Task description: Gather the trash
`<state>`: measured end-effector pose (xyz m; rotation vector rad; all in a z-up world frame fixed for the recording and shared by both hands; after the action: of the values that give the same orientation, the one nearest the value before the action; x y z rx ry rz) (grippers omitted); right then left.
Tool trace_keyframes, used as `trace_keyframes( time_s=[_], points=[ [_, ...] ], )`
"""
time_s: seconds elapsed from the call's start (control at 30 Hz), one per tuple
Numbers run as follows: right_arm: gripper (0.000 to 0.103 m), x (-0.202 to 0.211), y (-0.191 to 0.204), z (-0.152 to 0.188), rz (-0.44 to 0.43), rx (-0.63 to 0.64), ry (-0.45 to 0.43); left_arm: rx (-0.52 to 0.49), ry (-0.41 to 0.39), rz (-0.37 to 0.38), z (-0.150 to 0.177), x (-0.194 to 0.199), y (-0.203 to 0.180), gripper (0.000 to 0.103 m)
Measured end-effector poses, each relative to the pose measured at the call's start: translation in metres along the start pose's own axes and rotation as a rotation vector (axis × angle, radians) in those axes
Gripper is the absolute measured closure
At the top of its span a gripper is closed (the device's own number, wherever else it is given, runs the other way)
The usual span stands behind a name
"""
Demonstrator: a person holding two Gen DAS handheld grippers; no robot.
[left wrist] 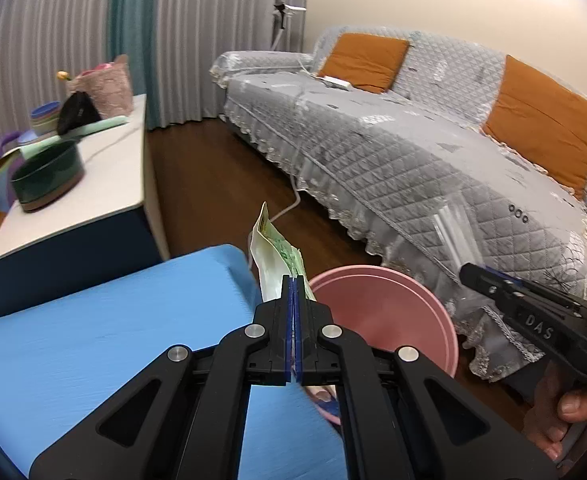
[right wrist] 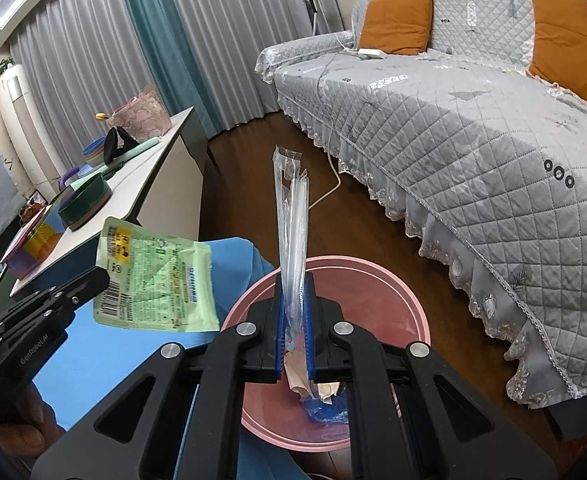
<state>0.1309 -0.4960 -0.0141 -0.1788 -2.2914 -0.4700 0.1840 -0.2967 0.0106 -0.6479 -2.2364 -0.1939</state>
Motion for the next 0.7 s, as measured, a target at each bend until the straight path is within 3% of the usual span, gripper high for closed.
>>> trace_keyframes(
  time_s=[0.03, 0.07, 0.13, 0.2, 0.7],
  points=[
    [0.085, -0.003, -0.001, 0.001, 0.005, -0.004, 0.014, -0.007, 0.010, 0.017, -0.001, -0.003, -0.003, 0.102],
    [0.070, -0.005, -0.002, 0.002, 0.009, -0.010, 0.024, -0.010, 0.018, 0.027, -0.003, -0.005, -0.005, 0.102],
    [0.054, -0.008, -0.007, 0.003, 0.014, -0.025, 0.037, -0.012, 0.034, 0.047, -0.005, -0.011, -0.009, 0.089],
    [0.054, -0.009, -0.011, 0.004, 0.020, -0.042, 0.039, -0.001, 0.027, 0.055, -0.006, -0.011, -0.012, 0.081],
    [0.049, 0.004, -0.003, 0.011, 0.054, -0.025, 0.031, 0.070, 0.001, 0.051, 0.016, 0.027, 0.014, 0.081]
  ],
)
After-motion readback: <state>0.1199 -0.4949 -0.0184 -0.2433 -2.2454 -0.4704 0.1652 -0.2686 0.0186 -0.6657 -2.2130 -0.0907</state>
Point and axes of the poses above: each gripper's, at about its wrist camera, not at the fingertips, and x roughly against the way its jaws point, y to its left, z to its underside, the point moved 1 cm from there along -x, roughly the way its jaws point, and after that the axes turned 9 degrees about y, right-handed, at the moved point
